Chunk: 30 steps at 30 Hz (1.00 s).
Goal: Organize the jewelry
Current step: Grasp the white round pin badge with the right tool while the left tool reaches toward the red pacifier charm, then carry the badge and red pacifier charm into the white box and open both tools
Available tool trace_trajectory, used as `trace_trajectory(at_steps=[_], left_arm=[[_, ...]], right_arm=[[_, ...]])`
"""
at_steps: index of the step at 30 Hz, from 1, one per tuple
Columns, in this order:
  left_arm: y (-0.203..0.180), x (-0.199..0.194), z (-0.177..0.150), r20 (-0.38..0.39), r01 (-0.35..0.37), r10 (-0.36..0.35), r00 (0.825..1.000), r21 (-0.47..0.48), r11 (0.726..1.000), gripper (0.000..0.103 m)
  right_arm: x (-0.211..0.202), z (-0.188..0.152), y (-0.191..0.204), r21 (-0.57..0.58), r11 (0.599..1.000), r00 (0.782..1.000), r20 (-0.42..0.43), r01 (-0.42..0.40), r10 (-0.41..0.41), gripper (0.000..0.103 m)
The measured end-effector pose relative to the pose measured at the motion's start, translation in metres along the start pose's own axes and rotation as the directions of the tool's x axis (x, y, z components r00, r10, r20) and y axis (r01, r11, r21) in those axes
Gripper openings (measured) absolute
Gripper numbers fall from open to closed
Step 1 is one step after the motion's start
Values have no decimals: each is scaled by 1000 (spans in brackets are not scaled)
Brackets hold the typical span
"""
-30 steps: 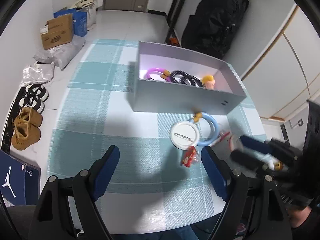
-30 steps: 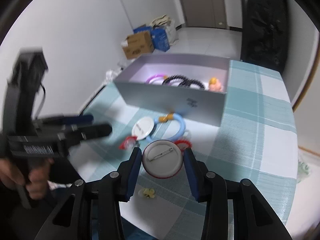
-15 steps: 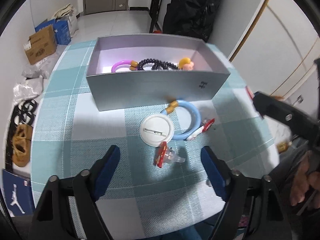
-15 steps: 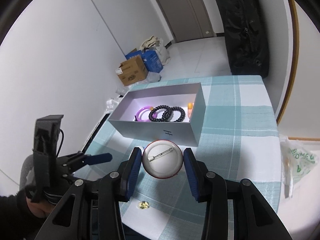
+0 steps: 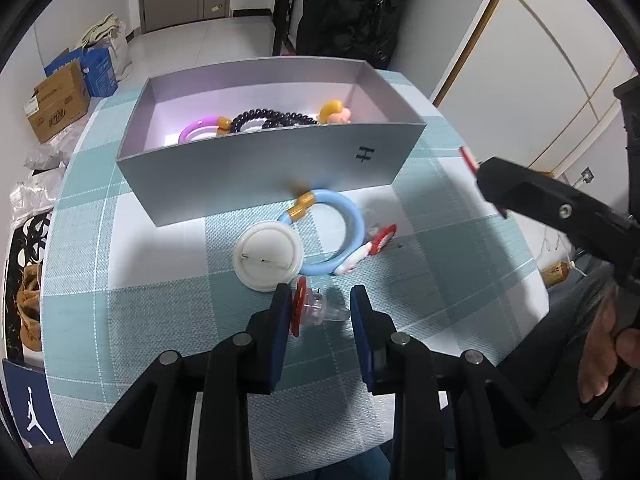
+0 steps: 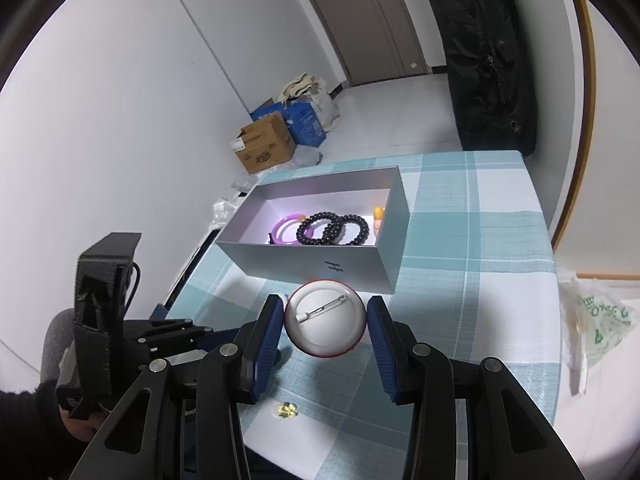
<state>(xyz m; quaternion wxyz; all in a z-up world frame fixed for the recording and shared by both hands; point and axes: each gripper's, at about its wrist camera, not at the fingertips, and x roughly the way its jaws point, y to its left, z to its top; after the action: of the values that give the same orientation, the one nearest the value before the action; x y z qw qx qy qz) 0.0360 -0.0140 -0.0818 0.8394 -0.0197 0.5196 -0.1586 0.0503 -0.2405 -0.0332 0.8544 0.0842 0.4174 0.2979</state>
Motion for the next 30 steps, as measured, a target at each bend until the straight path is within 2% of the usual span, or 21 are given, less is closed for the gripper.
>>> trace_trajectory(at_steps=[20, 30], left_arm=[[5, -25, 12, 90, 55, -49, 995, -66, 996, 24], [17, -36, 33, 159, 83, -66, 985, -104, 991, 24]], right_arm=[[7, 7, 3, 12, 1000, 1000, 4, -21, 21, 42], [9, 19, 2, 27, 998, 998, 27, -53, 52, 42]])
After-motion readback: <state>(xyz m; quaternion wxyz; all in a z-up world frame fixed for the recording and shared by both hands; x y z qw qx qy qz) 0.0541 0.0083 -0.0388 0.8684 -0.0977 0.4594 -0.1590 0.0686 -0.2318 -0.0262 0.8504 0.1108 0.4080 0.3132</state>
